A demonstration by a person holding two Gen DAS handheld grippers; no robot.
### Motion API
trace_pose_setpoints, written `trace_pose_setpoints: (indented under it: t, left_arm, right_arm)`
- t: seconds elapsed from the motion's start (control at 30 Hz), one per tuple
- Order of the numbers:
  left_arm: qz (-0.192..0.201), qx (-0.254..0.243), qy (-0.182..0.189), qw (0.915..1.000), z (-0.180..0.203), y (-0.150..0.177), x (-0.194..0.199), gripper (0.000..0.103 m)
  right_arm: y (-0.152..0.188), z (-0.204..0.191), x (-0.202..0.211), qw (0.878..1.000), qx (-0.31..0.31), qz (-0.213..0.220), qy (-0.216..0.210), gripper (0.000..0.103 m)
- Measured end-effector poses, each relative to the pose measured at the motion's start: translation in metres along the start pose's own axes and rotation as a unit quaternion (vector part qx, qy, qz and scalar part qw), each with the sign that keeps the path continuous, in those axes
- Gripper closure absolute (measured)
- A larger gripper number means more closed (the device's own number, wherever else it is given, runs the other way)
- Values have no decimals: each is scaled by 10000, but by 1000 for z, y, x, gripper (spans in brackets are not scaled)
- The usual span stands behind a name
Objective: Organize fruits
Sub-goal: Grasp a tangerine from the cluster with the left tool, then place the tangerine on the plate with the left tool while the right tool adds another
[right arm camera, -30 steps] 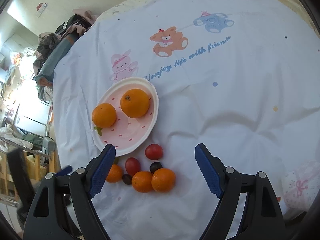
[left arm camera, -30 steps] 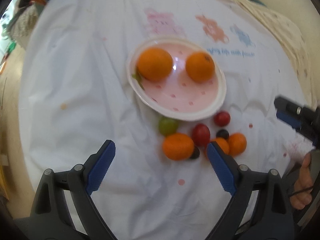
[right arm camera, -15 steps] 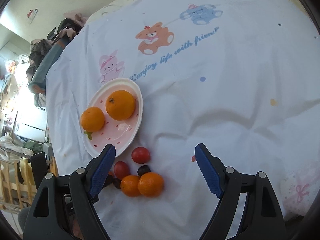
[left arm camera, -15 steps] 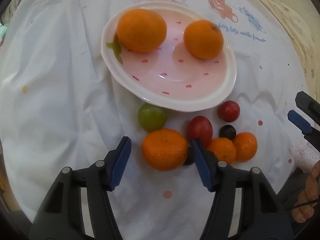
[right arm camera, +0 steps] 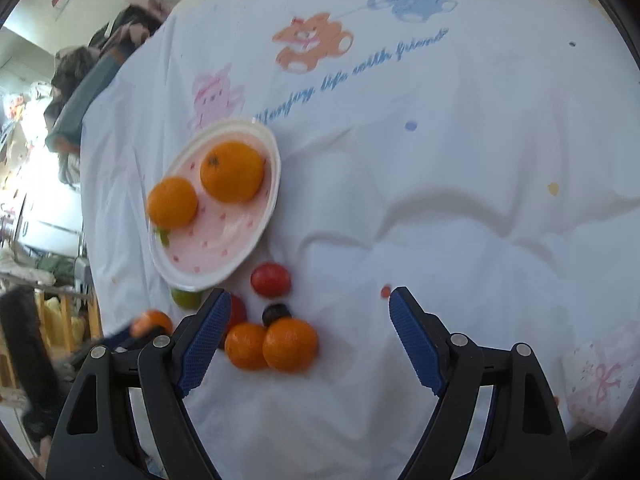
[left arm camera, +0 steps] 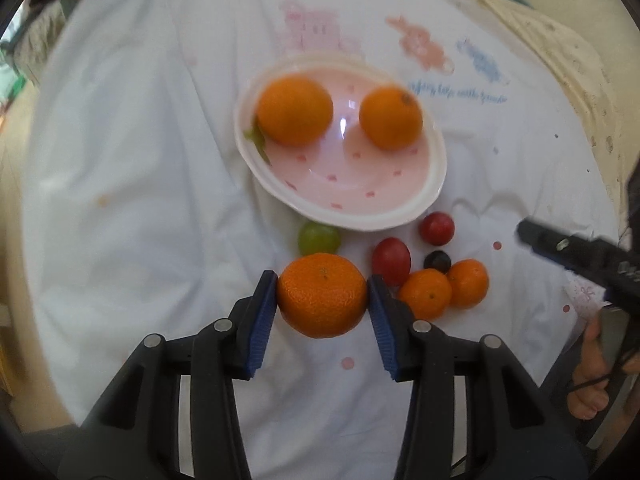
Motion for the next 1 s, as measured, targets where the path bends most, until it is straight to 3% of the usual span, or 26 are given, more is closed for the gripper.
trace_pose_setpoints:
  t: [0.13,0.37,0.5,0.57,0.6,0.63,1.0]
  left_arm:
    - [284,32,-157,9995,-9,-2,19,62]
    - [491,128,-177,9986,-14,-11,39,62]
    - [563,169,-144,9982,-16,-12,42,62]
    - [576,169,-161,9981,-18,-11,43,62]
    - [576,173,-168,9980,-19,-11,43,62]
    - [575,175,-176,9980,-18,-10,42,62]
    - [696,179,-315,9969,-25,-8,44,62]
  right_arm:
    - [12,-3,-23,9986,-22,-523,-59,26]
    - [26,-12,-54,9953,57,-968,-23,32]
    - [24,-9,-54,9954,-55,-952,-133,39]
    - [24,-6,-54,9952,-89,-957,-173,48]
    - [25,-6,-53,9950,-103,-975,-205,60]
    - [26,-4,-52,9948,-119,-992,-201,62]
    - [26,-7,-21,9982,61,-563,-173,63]
Point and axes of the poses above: each gripper's, at about its wrist camera, not at the fingertips, and x roughly against the way its jaws point, z to its right, y to its underside, the point moved 6 cm from there along -x, roughly the way its jaws point, and after that the axes turned 5 degrees about -z, right-handed, at the moved point
